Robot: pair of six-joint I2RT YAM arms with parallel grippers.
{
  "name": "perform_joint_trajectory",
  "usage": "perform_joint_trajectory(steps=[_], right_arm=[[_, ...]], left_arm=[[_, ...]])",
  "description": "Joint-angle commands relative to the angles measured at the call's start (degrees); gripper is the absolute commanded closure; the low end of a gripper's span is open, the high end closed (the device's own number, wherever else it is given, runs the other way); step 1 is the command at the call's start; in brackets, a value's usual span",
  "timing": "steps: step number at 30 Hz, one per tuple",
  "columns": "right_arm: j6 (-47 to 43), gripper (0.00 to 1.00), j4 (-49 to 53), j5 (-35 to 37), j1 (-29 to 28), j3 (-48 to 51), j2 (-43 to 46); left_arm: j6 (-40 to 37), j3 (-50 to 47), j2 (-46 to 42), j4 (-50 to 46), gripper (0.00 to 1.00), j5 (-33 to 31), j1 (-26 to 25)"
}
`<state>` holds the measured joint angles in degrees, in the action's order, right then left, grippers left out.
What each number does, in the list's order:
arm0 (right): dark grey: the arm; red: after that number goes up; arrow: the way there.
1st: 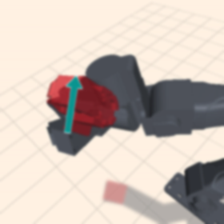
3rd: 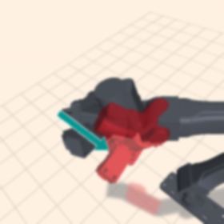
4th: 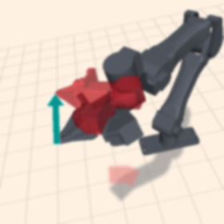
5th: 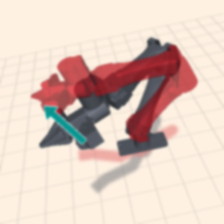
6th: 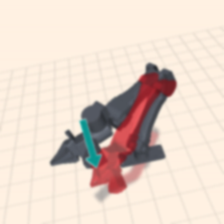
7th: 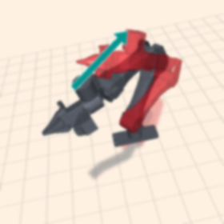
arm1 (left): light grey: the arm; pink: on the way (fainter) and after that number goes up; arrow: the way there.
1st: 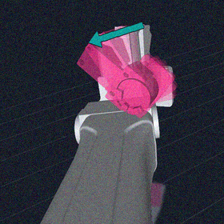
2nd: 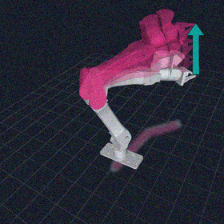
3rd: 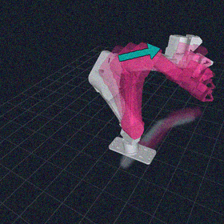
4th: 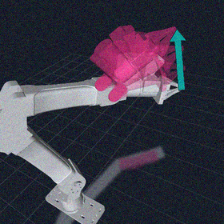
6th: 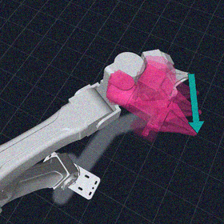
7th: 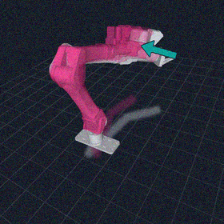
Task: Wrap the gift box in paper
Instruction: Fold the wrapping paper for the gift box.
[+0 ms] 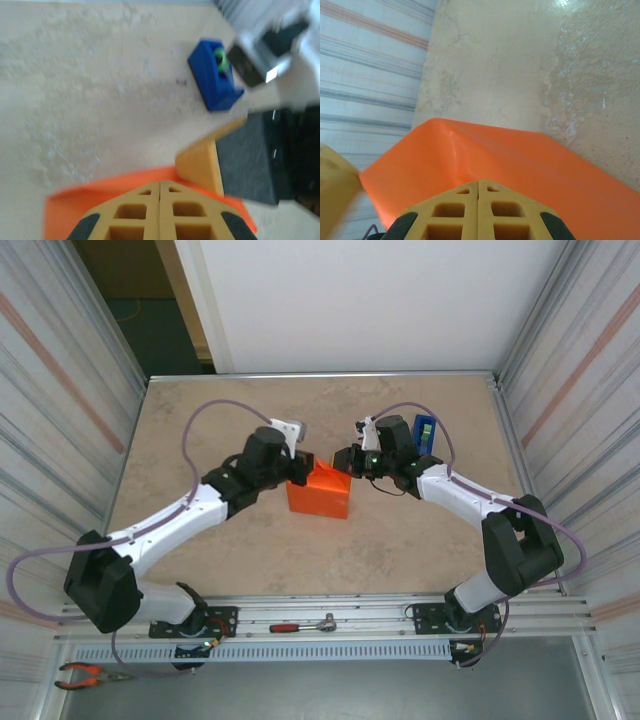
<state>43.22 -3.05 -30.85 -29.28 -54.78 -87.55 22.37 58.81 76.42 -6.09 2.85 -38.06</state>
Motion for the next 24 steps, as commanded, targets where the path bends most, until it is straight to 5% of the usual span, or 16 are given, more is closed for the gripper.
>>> perform_joint_trajectory(steps=[1,6,13,24], right_arm=[[0.2,1.0,16.2,2.1,-0.9,5.0,-3.7],[0.2,1.0,16.1,1.9,-1.0,4.7,-4.3],[0.2,1.0,16.0,2.2,-1.2,4.8,-4.1],[0.1,1.0,16.0,2.4,-1.0,5.4,-3.7]], left_arm=[[0.6,5.5,0.8,1.7,1.0,7.3,6.3],[0.1,15.1,12.5,-1.0,1.0,21.1,13.3],[-9.5,33.2,28.6,-18.0,1.0,29.6,13.9],[-17.4,37.0,33.9,-31.7,1.0,37.4,13.9]])
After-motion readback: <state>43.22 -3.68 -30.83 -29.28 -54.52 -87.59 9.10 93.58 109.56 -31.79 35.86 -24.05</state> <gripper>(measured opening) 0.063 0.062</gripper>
